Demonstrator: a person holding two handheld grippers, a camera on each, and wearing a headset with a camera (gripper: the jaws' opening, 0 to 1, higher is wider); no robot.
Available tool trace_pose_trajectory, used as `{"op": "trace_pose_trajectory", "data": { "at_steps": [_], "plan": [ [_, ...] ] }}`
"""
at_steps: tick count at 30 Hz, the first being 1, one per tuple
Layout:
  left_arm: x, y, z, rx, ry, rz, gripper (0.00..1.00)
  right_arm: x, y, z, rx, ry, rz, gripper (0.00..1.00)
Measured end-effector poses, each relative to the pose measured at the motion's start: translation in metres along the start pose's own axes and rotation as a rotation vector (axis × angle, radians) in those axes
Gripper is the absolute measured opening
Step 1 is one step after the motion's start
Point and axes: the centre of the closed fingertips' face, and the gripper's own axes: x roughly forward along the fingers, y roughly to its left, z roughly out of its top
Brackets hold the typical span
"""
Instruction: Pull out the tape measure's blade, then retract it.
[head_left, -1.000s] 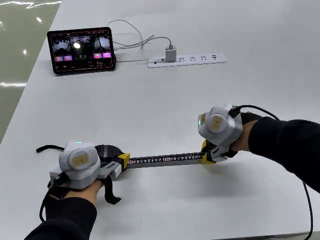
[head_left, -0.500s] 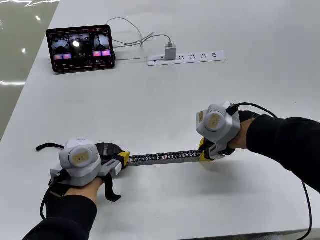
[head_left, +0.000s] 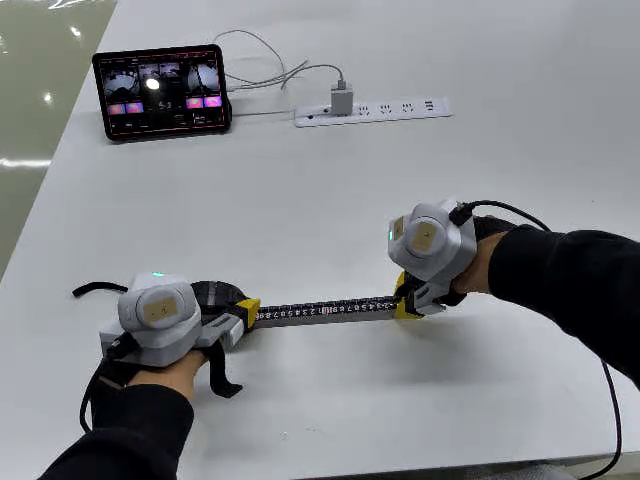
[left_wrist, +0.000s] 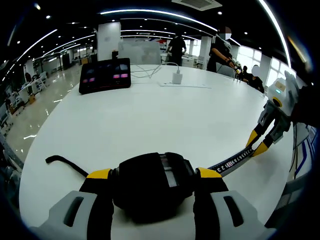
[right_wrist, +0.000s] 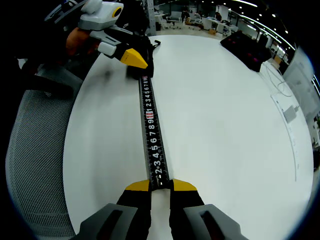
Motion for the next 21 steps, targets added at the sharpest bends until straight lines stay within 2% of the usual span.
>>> {"op": "trace_pose_trajectory", "data": {
  "at_steps": [21],
  "plan": [
    [0.0009,0.0003,-0.0008,0.003,0.005,-0.005,0.60,0.0028,0.0017,0.0071,0.006,-0.006,0.006,0.09]
  ]
}}
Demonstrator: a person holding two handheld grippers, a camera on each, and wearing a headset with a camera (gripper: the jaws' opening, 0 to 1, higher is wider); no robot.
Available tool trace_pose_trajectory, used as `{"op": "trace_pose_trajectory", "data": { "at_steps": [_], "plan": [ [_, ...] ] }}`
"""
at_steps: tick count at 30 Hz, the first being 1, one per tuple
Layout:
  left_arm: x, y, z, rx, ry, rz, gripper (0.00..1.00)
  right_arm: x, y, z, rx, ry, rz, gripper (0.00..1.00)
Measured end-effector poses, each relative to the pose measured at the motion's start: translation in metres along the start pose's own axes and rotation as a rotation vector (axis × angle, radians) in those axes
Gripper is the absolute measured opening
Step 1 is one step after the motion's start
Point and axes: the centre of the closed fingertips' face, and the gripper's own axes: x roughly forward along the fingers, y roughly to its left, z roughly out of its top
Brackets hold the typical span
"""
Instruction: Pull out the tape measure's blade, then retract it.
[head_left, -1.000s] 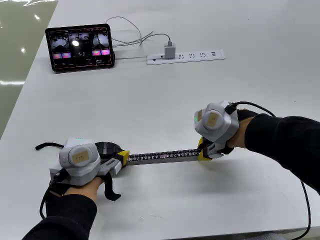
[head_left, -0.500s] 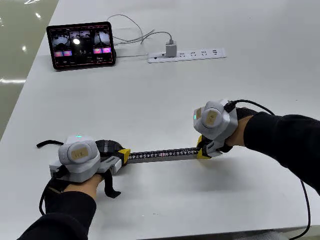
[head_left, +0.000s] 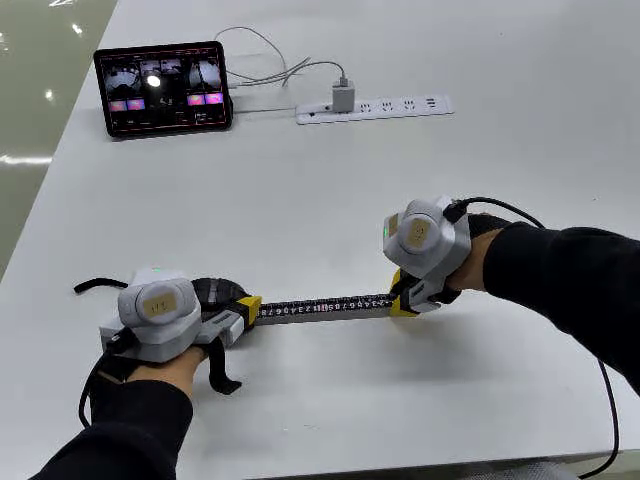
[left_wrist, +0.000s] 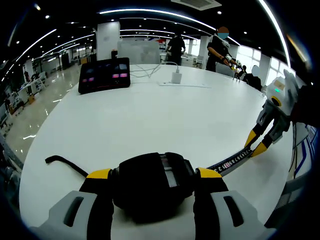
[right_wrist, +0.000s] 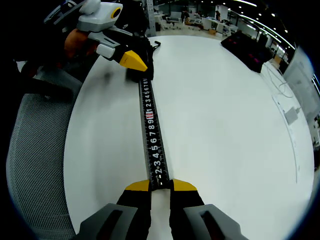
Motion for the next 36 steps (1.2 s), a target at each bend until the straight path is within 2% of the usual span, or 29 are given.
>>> {"op": "trace_pose_trajectory", "data": {
  "at_steps": [36],
  "plan": [
    [0.000,-0.001,0.001,-0.001,0.005,-0.004,0.60,0.006,0.002,0.012,-0.008,0.000,0.002,0.09]
  ]
}}
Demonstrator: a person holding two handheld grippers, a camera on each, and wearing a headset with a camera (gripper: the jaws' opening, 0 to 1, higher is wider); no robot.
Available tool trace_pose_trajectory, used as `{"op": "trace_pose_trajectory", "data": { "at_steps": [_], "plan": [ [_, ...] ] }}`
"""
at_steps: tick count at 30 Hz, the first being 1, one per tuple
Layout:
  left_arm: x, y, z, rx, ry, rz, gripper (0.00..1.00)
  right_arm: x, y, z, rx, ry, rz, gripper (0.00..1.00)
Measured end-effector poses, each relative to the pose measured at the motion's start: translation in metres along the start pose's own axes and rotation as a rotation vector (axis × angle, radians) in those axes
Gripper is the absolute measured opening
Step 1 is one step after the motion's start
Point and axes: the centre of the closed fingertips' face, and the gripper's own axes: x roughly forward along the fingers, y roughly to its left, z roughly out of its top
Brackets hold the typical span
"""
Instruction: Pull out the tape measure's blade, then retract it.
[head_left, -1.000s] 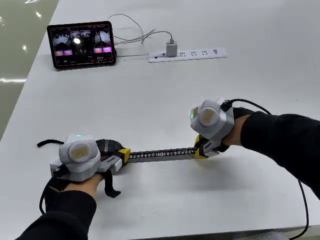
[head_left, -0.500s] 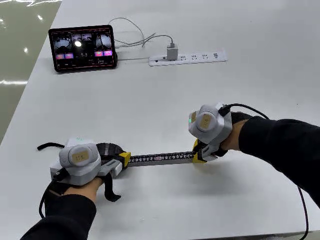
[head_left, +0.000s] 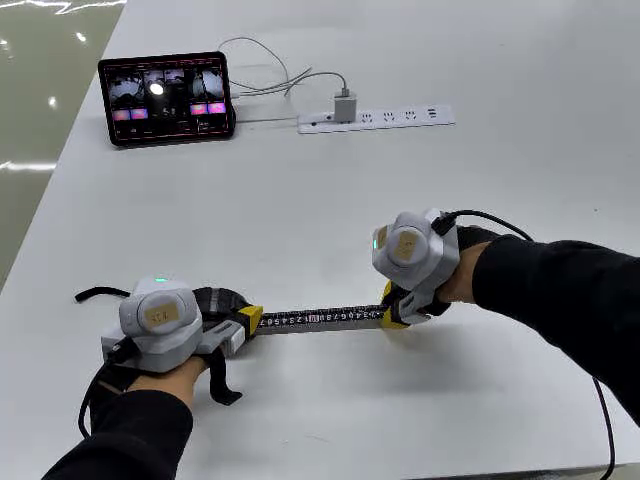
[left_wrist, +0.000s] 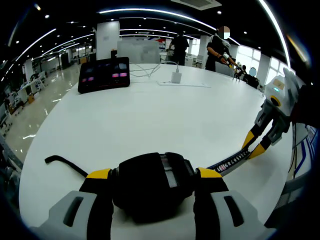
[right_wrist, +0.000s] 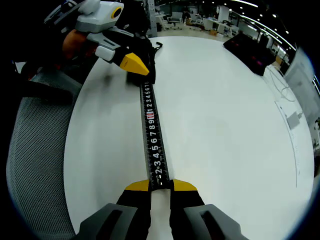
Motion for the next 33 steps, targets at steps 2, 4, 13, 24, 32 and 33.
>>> {"op": "trace_pose_trajectory", "data": {
  "at_steps": [2,4,13,24,32,33],
  "plan": [
    [-0.0001,-0.0001,0.0000,0.000,0.000,0.000,0.60,0.0002,0.0002,0.0006,0.000,0.000,0.001,0.09],
    [-0.0002,-0.0001,-0.0002,-0.001,0.000,0.000,0.60,0.0007,0.0002,0.0015,0.002,-0.001,0.001,0.09],
    [-0.0005,0.0001,-0.0009,-0.002,0.001,0.000,0.60,0.0022,0.0012,0.0046,0.004,-0.003,0.002,0.09],
    [-0.0001,0.0005,-0.0009,-0.002,0.002,0.000,0.60,0.0039,0.0017,0.0083,0.003,-0.008,0.003,0.09],
    [0.0001,0.0008,-0.0009,-0.003,0.003,-0.001,0.60,0.0049,0.0016,0.0101,-0.003,-0.011,0.003,0.09],
    [0.0001,0.0008,-0.0009,-0.003,0.003,-0.001,0.60,0.0050,0.0018,0.0104,-0.002,-0.012,0.003,0.09]
  ]
}}
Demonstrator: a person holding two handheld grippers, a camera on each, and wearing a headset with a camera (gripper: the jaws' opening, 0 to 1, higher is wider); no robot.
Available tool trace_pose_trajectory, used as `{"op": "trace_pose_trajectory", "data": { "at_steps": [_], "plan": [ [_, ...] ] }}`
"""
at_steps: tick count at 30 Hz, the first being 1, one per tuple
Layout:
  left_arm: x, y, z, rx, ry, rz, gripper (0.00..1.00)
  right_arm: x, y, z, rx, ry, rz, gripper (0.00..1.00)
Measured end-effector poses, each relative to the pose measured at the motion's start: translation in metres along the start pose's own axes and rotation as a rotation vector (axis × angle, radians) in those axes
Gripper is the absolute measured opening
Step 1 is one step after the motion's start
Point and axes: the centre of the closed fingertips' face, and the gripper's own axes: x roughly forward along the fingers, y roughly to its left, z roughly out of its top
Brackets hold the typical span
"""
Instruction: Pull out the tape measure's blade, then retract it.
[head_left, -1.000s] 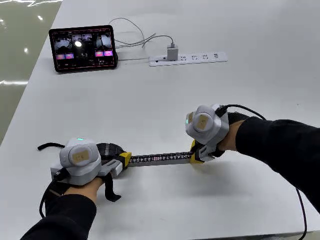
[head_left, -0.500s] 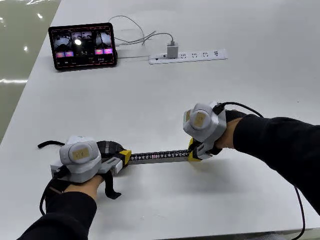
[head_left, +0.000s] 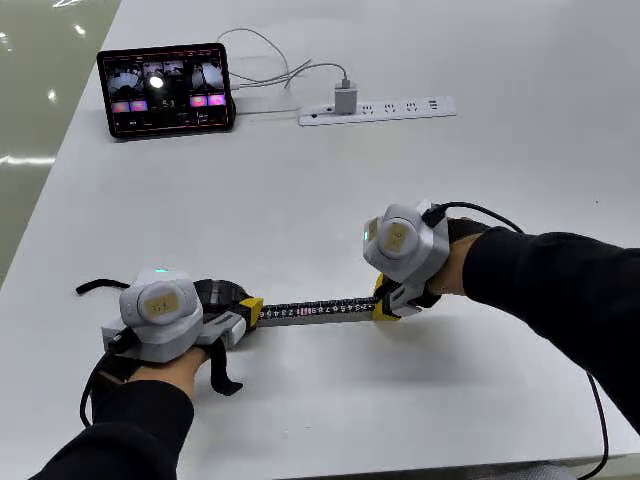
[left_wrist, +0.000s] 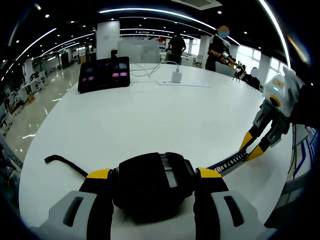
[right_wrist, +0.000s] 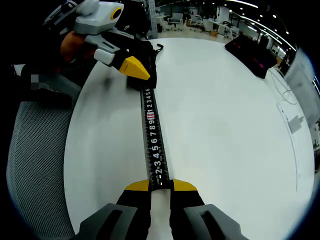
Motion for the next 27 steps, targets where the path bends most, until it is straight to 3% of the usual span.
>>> {"op": "trace_pose_trajectory", "data": {
  "at_steps": [27],
  "plan": [
    [-0.0001,0.0000,0.0003,-0.003,0.005,-0.002,0.60,0.0027,0.0008,0.0086,-0.005,-0.008,0.001,0.09]
  ]
}}
